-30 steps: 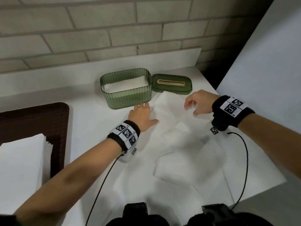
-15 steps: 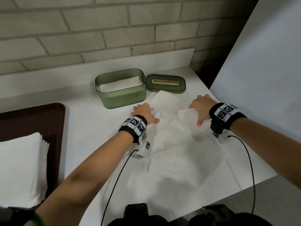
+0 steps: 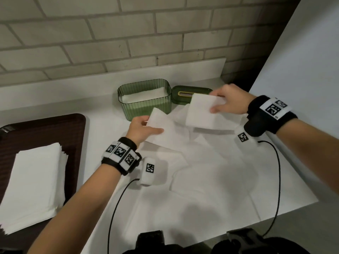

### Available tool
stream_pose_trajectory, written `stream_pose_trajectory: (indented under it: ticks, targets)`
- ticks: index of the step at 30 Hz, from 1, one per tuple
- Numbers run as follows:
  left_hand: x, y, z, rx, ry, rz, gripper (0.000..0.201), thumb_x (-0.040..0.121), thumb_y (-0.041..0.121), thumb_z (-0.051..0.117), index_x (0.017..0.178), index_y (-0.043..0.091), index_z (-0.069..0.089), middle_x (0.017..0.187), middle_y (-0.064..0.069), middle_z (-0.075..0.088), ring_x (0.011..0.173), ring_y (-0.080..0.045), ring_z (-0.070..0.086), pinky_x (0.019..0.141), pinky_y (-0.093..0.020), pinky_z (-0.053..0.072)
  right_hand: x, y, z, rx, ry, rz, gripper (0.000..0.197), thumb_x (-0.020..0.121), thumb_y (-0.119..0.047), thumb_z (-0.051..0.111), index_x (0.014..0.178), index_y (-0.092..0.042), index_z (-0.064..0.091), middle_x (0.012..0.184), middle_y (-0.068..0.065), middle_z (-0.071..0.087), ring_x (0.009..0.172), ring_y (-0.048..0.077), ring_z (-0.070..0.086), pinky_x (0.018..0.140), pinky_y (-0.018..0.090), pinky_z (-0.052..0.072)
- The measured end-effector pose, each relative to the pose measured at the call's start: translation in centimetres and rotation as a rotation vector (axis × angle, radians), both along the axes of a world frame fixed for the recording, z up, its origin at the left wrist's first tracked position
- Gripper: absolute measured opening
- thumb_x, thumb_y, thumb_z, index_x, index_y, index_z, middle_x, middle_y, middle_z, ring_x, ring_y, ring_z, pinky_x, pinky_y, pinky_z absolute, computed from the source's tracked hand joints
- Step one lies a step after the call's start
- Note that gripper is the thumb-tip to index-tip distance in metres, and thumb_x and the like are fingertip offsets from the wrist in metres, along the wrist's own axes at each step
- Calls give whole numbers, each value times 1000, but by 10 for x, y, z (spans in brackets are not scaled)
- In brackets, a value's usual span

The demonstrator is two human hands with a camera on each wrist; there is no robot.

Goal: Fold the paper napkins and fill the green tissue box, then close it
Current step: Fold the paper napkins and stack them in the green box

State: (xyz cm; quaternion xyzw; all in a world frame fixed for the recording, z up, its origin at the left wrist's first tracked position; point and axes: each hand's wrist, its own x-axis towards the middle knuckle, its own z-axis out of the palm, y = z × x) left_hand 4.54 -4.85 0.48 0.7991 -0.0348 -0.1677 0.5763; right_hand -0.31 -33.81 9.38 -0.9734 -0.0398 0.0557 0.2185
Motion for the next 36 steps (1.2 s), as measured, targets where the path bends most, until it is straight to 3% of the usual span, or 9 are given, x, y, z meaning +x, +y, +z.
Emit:
stream_pose_trajectory:
  ticks: [5, 10, 16, 21, 23, 26, 29, 33, 36]
  targets:
    - [-23, 43, 14, -100, 174, 92, 56, 69, 6, 84, 112, 21, 50, 96, 11, 58, 83, -1, 56, 60, -18, 38, 3, 63, 17, 295, 7, 191, 29, 81, -17, 77, 105, -6, 67, 100, 9, 73, 88, 21, 69, 80, 33, 53]
    - [-42, 87, 6, 4, 230, 81, 88, 71, 5, 82, 136, 25, 27, 104, 0, 58, 84, -5, 53, 62, -20, 36, 9, 129, -14, 442, 167, 361, 37, 79, -13, 79, 109, -13, 58, 92, 9, 75, 80, 23, 72, 70, 32, 56]
    - [-68, 116, -7, -169, 258, 115, 69, 62, 2, 75, 128, 8, 54, 115, -14, 68, 99, -26, 68, 70, -29, 59, 13, 178, -64, 574, 369, 355, 61, 78, -6, 79, 127, -19, 45, 87, 7, 72, 70, 17, 69, 63, 27, 56]
    - [-81, 127, -3, -187, 269, 24, 25, 90, -3, 54, 105, 9, 69, 99, -10, 75, 90, -22, 72, 69, -28, 59, 7, 203, -88, 536, 405, 371, 70, 74, -13, 82, 128, -33, 43, 98, 18, 71, 87, 36, 69, 76, 40, 59]
    - [-83, 130, -4, -165, 277, 32, 26, 96, 2, 47, 103, 10, 70, 98, -10, 75, 90, -24, 72, 70, -32, 59, 7, 210, -91, 528, 403, 395, 71, 73, -14, 83, 128, -34, 42, 99, 18, 72, 88, 35, 69, 79, 42, 59]
    - [-83, 132, -4, -170, 294, 68, 32, 103, 22, 39, 112, 12, 68, 112, -17, 70, 108, -37, 64, 95, -53, 48, 9, 218, -91, 497, 378, 417, 72, 72, -17, 83, 128, -34, 42, 96, 16, 73, 86, 33, 70, 79, 41, 59]
    - [-84, 131, -2, -240, 316, 98, 58, 99, 55, 28, 119, 14, 65, 115, -13, 70, 110, -30, 65, 96, -49, 50, 11, 221, -92, 496, 346, 411, 72, 71, -19, 84, 127, -34, 42, 96, 15, 73, 86, 30, 71, 81, 39, 58]
    - [-86, 126, 1, -147, 72, 17, 27, 90, 14, 64, 115, 4, 67, 103, -12, 74, 98, -31, 70, 78, -36, 57, 9, 220, -90, 387, 300, 387, 62, 71, -22, 85, 123, -26, 51, 79, -1, 69, 68, 12, 64, 71, 27, 51]
    - [-84, 127, 1, -108, -127, 13, 28, 82, -6, 68, 110, -1, 68, 99, -12, 74, 90, -23, 71, 76, -30, 59, 9, 211, -81, 236, 262, 412, 40, 62, -38, 89, 90, -20, 67, 76, 0, 66, 66, 10, 56, 68, 28, 44]
